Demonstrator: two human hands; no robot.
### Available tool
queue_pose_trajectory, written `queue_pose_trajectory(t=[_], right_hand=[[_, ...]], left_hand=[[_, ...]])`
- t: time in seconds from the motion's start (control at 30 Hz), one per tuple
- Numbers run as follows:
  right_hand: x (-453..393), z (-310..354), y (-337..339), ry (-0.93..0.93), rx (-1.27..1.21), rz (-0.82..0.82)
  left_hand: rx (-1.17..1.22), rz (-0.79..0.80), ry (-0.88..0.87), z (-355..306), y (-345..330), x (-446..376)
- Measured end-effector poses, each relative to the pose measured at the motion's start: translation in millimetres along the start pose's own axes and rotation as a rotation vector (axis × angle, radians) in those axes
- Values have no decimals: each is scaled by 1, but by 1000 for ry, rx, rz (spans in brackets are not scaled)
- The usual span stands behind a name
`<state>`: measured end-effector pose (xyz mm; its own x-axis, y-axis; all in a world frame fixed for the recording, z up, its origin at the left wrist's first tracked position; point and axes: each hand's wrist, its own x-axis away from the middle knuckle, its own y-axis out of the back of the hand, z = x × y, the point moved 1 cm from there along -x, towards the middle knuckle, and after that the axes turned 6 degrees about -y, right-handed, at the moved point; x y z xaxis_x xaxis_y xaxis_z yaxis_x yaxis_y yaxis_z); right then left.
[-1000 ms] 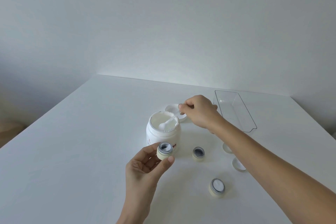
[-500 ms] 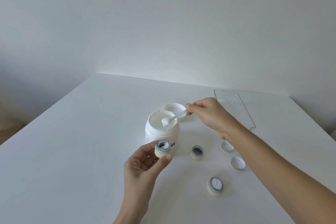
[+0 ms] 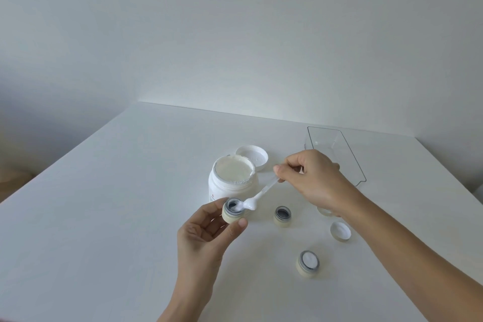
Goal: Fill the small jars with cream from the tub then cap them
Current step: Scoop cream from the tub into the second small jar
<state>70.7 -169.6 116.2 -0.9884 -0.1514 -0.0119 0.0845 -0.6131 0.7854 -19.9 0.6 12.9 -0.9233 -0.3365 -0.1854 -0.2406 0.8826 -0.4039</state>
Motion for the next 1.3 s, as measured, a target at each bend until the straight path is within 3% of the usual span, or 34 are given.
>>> queue_pose_trajectory(t=[0.2, 0.4, 0.57, 0.7, 1.07, 1.3], right_hand=[[11, 7, -5, 133, -116, -172], [29, 7, -25, 484, 35, -449], [45, -5, -30, 847, 308, -725], [52, -17, -31, 980, 356, -794], [54, -28, -19, 1005, 282, -827], [41, -16, -12, 790, 65, -867]], left_hand=[[-13, 6, 2, -1, -1, 0], [-13, 8, 13, -1, 0, 0], [-8, 9, 18, -1, 0, 0], [-5, 14, 17, -3, -1, 1], [-23, 14, 13, -1, 0, 1], [-14, 18, 18, 0, -1, 0]])
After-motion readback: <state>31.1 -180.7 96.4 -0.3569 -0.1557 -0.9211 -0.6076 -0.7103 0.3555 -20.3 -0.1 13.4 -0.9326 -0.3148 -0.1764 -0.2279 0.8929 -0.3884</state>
